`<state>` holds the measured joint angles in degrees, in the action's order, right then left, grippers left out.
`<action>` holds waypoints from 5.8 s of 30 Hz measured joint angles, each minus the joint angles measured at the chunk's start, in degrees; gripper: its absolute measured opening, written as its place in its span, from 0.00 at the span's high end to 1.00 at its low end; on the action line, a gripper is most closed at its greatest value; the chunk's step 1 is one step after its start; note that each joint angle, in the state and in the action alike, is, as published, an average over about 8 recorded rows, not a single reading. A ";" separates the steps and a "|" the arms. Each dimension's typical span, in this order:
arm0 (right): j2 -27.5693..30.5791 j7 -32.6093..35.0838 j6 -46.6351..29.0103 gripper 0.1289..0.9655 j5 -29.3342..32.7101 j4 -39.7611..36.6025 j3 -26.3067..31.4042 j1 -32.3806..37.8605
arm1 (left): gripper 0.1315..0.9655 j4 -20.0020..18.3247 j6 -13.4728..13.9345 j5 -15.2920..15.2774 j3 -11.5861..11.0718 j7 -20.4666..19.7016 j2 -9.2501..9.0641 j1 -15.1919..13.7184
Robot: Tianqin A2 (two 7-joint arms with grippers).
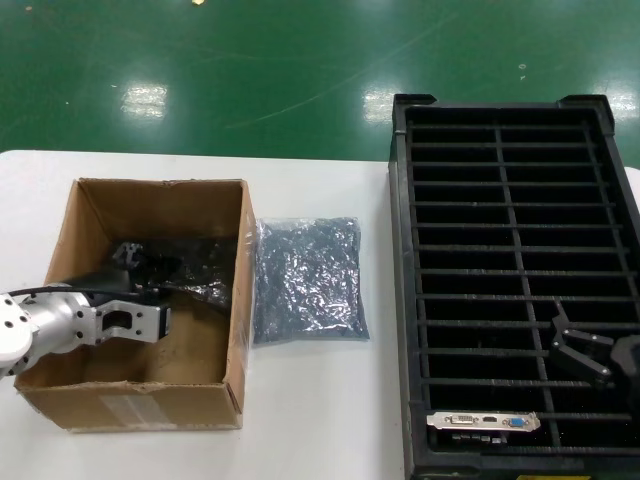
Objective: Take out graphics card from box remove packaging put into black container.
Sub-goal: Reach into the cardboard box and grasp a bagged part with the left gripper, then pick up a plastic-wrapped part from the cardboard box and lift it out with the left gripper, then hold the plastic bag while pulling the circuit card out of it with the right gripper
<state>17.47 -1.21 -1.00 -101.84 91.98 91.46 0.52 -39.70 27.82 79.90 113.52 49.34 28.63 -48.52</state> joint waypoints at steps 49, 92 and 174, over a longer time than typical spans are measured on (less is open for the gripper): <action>0.00 -0.02 0.00 0.00 0.01 0.00 0.00 0.00 | 0.99 -52.80 -2.62 -17.82 -14.04 -30.23 18.08 25.25; 1.54 -2.35 -16.28 0.00 -4.20 2.17 6.59 7.87 | 0.99 -63.07 -0.42 -6.53 -11.36 -25.71 21.80 31.69; -3.77 1.87 -42.76 0.99 5.69 -30.04 25.27 44.90 | 0.99 -63.08 -0.41 -6.53 -11.36 -25.71 21.79 31.69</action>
<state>13.70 0.66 -43.76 -96.14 61.95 116.74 45.42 -102.77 27.41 73.37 102.16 23.64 50.43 -16.83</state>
